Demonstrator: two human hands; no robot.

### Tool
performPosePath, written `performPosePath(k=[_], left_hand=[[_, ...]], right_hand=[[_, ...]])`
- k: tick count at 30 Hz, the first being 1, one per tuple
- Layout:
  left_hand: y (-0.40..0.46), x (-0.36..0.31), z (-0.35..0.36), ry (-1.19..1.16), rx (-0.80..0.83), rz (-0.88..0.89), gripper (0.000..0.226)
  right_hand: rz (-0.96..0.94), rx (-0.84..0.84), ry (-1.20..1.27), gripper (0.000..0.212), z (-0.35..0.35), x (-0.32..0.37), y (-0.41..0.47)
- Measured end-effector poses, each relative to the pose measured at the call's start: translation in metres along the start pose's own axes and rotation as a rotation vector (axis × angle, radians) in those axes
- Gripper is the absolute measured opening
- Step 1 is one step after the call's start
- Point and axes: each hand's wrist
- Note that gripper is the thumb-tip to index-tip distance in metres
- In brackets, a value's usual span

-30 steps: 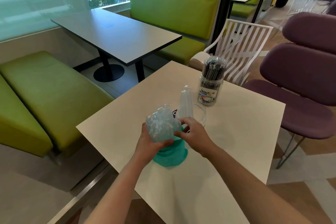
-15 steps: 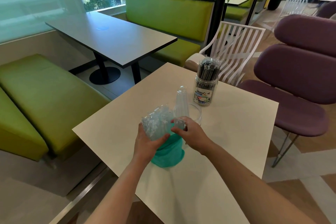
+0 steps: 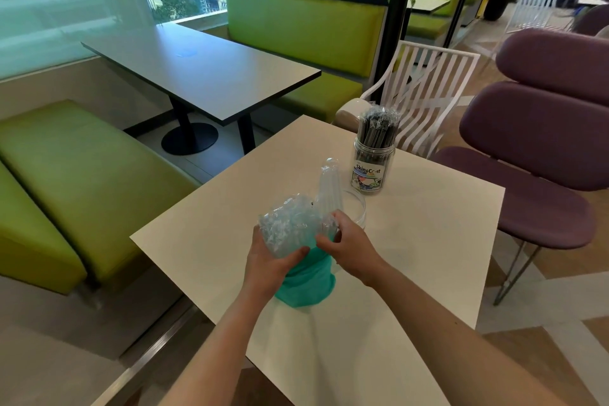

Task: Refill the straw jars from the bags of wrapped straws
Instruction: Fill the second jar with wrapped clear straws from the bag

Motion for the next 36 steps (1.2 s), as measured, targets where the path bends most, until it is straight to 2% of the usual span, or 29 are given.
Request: performPosePath(k=[4,9,13,17,22,25,29,33,36], left_hand=[[-0.002,0.0,0.002,0.004,0.006,0.001,0.077],[-0.004,0.0,0.004,0.003,0.009,0.003,0.081],[-0.006,-0.002,0.007,0.025,0.02,0.014,0.085],[-0.008,-0.003,0.011,0.021,-0.02,0.01,0.087],[-0.007,-0.007,0.011,0.038,-0.068,0.004,0.082],[-0.006,-0.008,0.011,0.031,-0.079,-0.007,0.082],[-0.005,-0.006,0.01,0.045,-0.083,-0.012,0.086],[-0.004,-0.005,0.01,0.046,-0.084,-0.007,0.083],[-0.004,-0.008,0.01,0.057,-0.082,0.0,0.081]], right_hand=[[0.029,-0.008,0.04,0.038,0.0,0.0,-0.001],[0.04,-0.021,0.089,0.027,-0.002,0.0,-0.002],[0.039,-0.034,0.07,0.03,0.001,0.0,-0.004],[0.036,-0.057,0.129,0.042,0.002,0.003,-0.006],[-0.01,-0.07,0.102,0.019,-0.001,0.004,-0.008],[-0.05,-0.077,0.066,0.022,-0.001,0.007,-0.007],[-0.085,-0.085,-0.037,0.011,-0.002,0.009,0.0],[-0.079,-0.022,-0.016,0.032,-0.003,0.016,0.002],[-0.055,0.028,-0.046,0.037,-0.002,0.019,0.002]])
Point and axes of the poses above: each hand's wrist, its own y-axis towards the middle knuckle, its own z-axis out of the palm, x = y × z, and after that the axes turned 2 degrees about -x, right-handed
